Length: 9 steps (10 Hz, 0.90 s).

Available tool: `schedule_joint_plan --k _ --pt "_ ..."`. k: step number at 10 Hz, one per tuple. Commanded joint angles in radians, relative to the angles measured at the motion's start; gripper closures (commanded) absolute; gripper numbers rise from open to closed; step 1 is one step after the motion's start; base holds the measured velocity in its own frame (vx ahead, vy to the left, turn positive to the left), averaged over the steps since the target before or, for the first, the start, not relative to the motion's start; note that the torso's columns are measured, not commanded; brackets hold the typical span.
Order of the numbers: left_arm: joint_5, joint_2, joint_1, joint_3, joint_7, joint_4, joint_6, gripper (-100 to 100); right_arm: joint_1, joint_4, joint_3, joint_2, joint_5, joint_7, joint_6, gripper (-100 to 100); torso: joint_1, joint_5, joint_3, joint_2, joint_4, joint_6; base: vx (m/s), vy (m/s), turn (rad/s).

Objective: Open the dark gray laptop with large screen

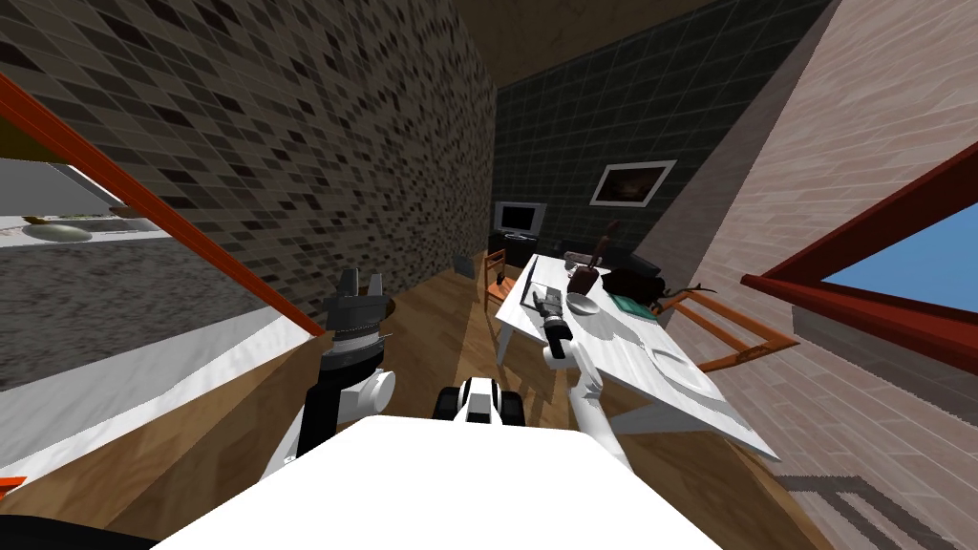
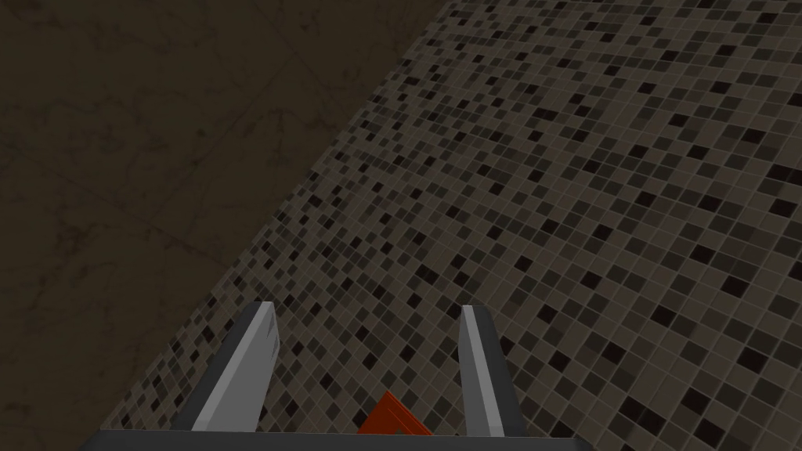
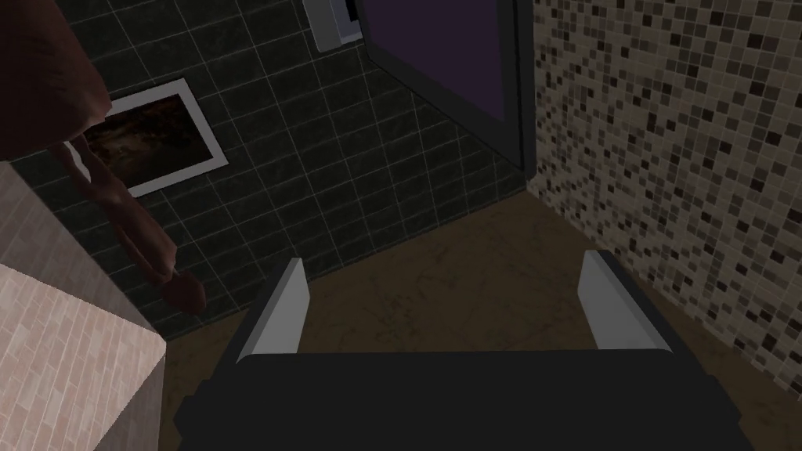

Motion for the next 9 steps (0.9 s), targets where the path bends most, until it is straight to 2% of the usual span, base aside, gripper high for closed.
schedule_joint_plan --k 1,2,3,4,6,7,9 --pt "0.0 0.0 0.0 0.0 0.0 0.0 0.0 0 -0.052 0.069 0.001 0.004 0.078 0.062 0.072 -100 0.001 0.0 0.0 0.0 0.0 0.0 0.058 0.094 0.021" --pt "0.0 0.0 0.0 0.0 0.0 0.0 0.0 0 -0.052 0.077 0.001 0.004 0.096 0.062 0.074 -100 0.003 0.001 -0.002 -0.003 -0.001 0.0 0.052 0.081 0.005" --pt "0.0 0.0 0.0 0.0 0.0 0.0 0.0 0 -0.076 0.113 0.002 0.006 0.129 0.089 0.107 -100 0.001 0.0 -0.001 -0.002 -0.001 0.0 0.048 0.067 0.008" --pt "0.0 0.0 0.0 0.0 0.0 0.0 0.0 0 -0.076 0.113 0.002 0.006 0.138 0.089 0.107 -100 0.0 0.0 -0.001 -0.002 0.0 0.0 0.036 0.046 0.009" --pt "0.0 0.0 0.0 0.0 0.0 0.0 0.0 0 -0.123 0.174 0.003 0.008 0.205 0.142 0.173 -100 0.0 0.0 0.0 0.0 0.0 0.0 0.047 0.076 0.014" --pt "0.0 0.0 0.0 0.0 0.0 0.0 0.0 0 -0.123 0.183 0.003 0.008 0.22 0.142 0.173 -100 0.003 0.001 -0.001 -0.002 0.0 0.0 0.039 0.072 0.006" --pt "0.0 0.0 0.0 0.0 0.0 0.0 0.0 0 -0.167 0.245 0.004 0.008 0.283 0.192 0.233 -100 0.0 0.0 0.0 -0.001 0.0 0.0 0.038 0.07 0.016"
